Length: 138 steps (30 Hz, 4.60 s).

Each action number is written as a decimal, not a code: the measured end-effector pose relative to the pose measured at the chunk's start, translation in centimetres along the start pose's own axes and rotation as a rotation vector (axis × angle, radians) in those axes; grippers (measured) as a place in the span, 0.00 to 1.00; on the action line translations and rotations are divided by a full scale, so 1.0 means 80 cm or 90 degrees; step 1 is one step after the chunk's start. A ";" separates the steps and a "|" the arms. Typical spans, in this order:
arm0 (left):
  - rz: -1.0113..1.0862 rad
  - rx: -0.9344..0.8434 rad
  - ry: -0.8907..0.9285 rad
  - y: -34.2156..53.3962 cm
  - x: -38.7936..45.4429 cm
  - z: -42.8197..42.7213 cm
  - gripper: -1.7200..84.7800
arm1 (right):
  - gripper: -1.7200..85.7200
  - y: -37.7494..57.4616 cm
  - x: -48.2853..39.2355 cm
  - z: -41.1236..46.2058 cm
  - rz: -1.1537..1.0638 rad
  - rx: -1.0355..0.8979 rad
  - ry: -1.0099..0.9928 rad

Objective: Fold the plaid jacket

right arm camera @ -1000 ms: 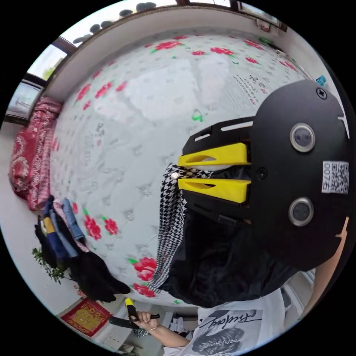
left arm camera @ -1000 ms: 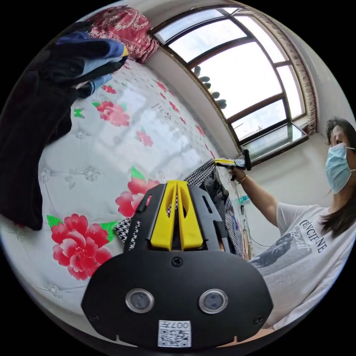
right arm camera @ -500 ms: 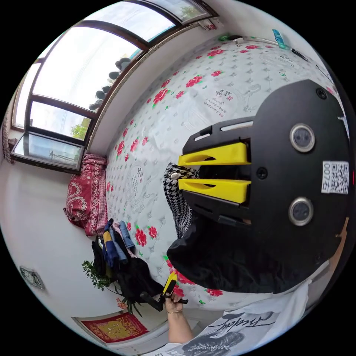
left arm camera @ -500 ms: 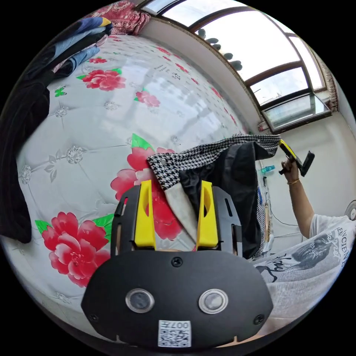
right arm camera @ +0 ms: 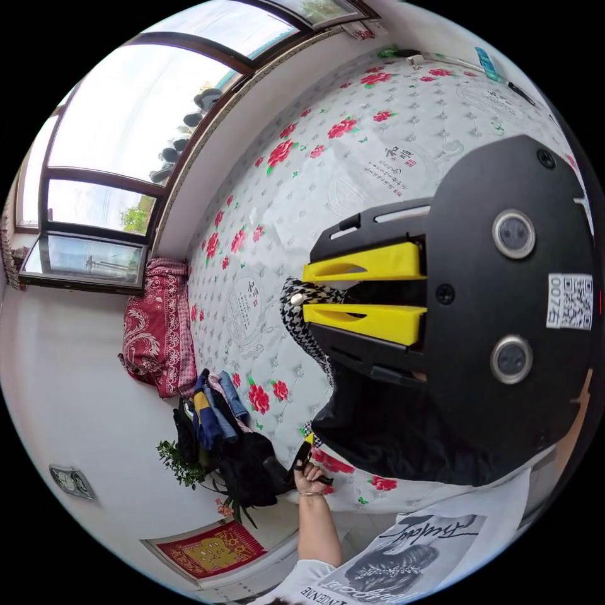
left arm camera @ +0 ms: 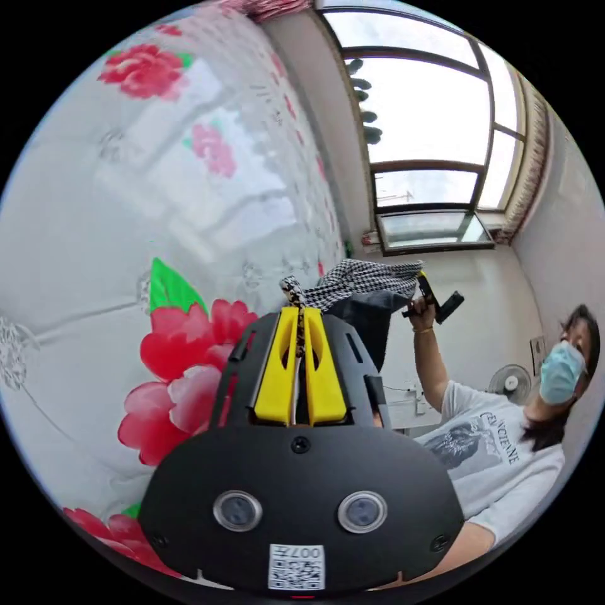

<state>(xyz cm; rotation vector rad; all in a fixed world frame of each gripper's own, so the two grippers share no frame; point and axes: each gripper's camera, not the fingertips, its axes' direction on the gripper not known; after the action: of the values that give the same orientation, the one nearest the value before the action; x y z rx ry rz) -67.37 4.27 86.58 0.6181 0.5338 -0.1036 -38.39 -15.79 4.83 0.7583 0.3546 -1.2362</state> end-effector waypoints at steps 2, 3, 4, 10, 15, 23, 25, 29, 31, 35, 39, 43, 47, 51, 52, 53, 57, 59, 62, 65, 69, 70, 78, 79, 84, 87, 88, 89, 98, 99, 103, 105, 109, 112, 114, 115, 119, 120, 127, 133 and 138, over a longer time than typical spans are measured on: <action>0.090 0.012 0.013 0.011 0.049 -0.018 0.01 | 0.08 -0.008 0.004 -0.011 -0.013 0.010 0.004; 0.134 0.029 0.025 0.026 0.085 -0.034 0.01 | 0.08 -0.011 0.005 -0.020 -0.022 0.018 0.010; 0.156 0.042 0.032 0.036 0.104 -0.043 0.01 | 0.08 -0.011 0.006 -0.026 -0.025 0.023 0.015; 0.429 0.043 0.074 0.168 0.322 -0.084 0.01 | 0.06 0.049 0.018 -0.042 -0.020 -0.007 0.136; 0.354 -0.247 0.260 0.213 0.322 0.087 0.01 | 0.03 0.185 0.089 0.040 0.210 -0.239 0.131; 0.274 -0.314 0.214 0.238 0.276 0.180 0.02 | 0.07 0.285 0.132 -0.025 0.459 -0.109 -0.059; 0.272 -0.253 0.166 0.228 0.267 0.153 0.04 | 0.09 0.267 0.117 -0.038 0.410 -0.089 -0.096; 0.179 -0.100 -0.009 0.184 0.204 0.099 0.07 | 0.11 0.223 0.039 -0.032 0.257 -0.074 -0.144; 0.141 -0.063 -0.072 0.161 0.175 0.093 0.09 | 0.11 0.225 0.003 -0.019 0.243 -0.074 -0.180; 0.114 -0.143 -0.169 0.109 0.124 0.151 0.12 | 0.11 0.262 -0.077 0.022 0.271 -0.119 -0.213; 0.044 -0.230 -0.141 0.074 0.072 0.232 0.15 | 0.11 0.272 -0.132 0.055 0.273 -0.175 -0.190; 0.018 -0.295 -0.118 0.053 0.051 0.297 0.09 | 0.10 0.263 -0.145 0.087 0.262 -0.210 -0.173; 0.055 -0.241 -0.113 0.025 0.068 0.297 0.02 | 0.09 0.249 -0.150 0.134 0.246 -0.278 -0.149; 0.188 -0.083 -0.299 0.017 0.141 0.189 0.01 | 0.09 0.223 -0.148 0.159 0.233 -0.323 -0.128; 0.181 -0.052 -0.318 0.017 0.145 0.168 0.01 | 0.09 0.219 -0.149 0.164 0.231 -0.332 -0.128; 0.154 0.008 -0.355 0.019 0.148 0.126 0.01 | 0.09 0.213 -0.151 0.176 0.222 -0.347 -0.131; 0.106 0.110 -0.524 0.027 0.135 0.041 0.02 | 0.09 0.178 -0.159 0.184 0.180 -0.340 -0.127; 0.116 0.070 -0.451 0.032 0.127 0.042 0.03 | 0.10 0.149 -0.166 0.161 0.138 -0.268 -0.099; 0.232 -0.021 -0.345 0.074 0.139 0.086 0.06 | 0.10 0.098 -0.190 0.131 -0.007 -0.153 -0.147; 0.233 -0.116 -0.240 0.134 0.132 0.142 0.08 | 0.11 0.063 -0.221 0.146 -0.174 -0.168 -0.227; 0.233 -0.186 -0.193 0.210 0.127 0.205 0.07 | 0.07 0.050 -0.258 0.205 -0.333 -0.258 -0.253; 0.233 -0.199 -0.196 0.217 0.125 0.214 0.07 | 0.06 0.048 -0.258 0.214 -0.341 -0.264 -0.237; 0.232 -0.273 -0.217 0.242 0.099 0.267 0.08 | 0.06 -0.009 -0.194 0.279 -0.367 -0.430 -0.387; 0.234 -0.268 -0.212 0.241 0.100 0.265 0.08 | 0.06 -0.008 -0.194 0.276 -0.383 -0.433 -0.405; 0.296 -0.238 -0.184 0.225 0.122 0.256 0.08 | 0.08 -0.016 -0.203 0.265 -0.498 -0.395 -0.348; 0.368 -0.257 -0.185 0.211 0.140 0.265 0.07 | 0.10 -0.023 -0.213 0.265 -0.490 -0.388 -0.417; 0.381 -0.263 -0.185 0.208 0.142 0.268 0.07 | 0.10 -0.018 -0.218 0.266 -0.507 -0.398 -0.415; 0.401 -0.277 -0.186 0.203 0.143 0.276 0.06 | 0.10 -0.006 -0.227 0.265 -0.540 -0.415 -0.395; 0.467 -0.367 -0.205 0.165 0.124 0.331 0.01 | 0.08 0.036 -0.252 0.189 -0.493 -0.302 -0.193; 0.470 -0.374 -0.204 0.160 0.122 0.336 0.01 | 0.07 0.046 -0.254 0.181 -0.455 -0.283 -0.206; 0.486 -0.396 -0.213 0.154 0.118 0.344 0.01 | 0.07 0.074 -0.283 0.178 -0.448 -0.266 -0.203; 0.494 -0.405 -0.222 0.150 0.118 0.340 0.01 | 0.06 0.083 -0.303 0.185 -0.468 -0.275 -0.206; 0.503 -0.400 -0.215 0.146 0.121 0.321 0.01 | 0.05 0.098 -0.318 0.190 -0.506 -0.266 -0.136; 0.517 -0.424 -0.193 0.144 0.121 0.320 0.01 | 0.03 0.107 -0.329 0.197 -0.521 -0.282 -0.114; 0.529 -0.446 -0.185 0.140 0.120 0.332 0.01 | 0.02 0.113 -0.337 0.187 -0.526 -0.283 -0.096; 0.534 -0.452 -0.184 0.138 0.120 0.336 0.01 | 0.02 0.114 -0.338 0.182 -0.526 -0.281 -0.097; 0.573 -0.519 -0.188 0.125 0.111 0.383 0.01 | 0.02 0.123 -0.331 0.132 -0.481 -0.247 -0.096; 0.580 -0.537 -0.198 0.120 0.107 0.396 0.01 | 0.02 0.125 -0.328 0.120 -0.467 -0.242 -0.096; 0.585 -0.598 -0.166 0.085 0.106 0.440 0.01 | 0.02 0.129 -0.321 0.071 -0.407 -0.187 -0.101; 0.492 -0.772 -0.052 0.083 0.090 0.516 0.01 | 0.02 0.146 -0.334 0.064 -0.414 -0.201 -0.099; 0.303 -0.693 0.031 0.019 0.047 0.465 0.01 | 0.02 0.159 -0.310 0.037 -0.337 -0.166 -0.118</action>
<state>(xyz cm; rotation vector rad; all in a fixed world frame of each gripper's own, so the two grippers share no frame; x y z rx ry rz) -47.20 -15.72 110.92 -0.3327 0.3991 0.6244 -34.73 1.52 26.57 0.3263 0.5737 -1.7011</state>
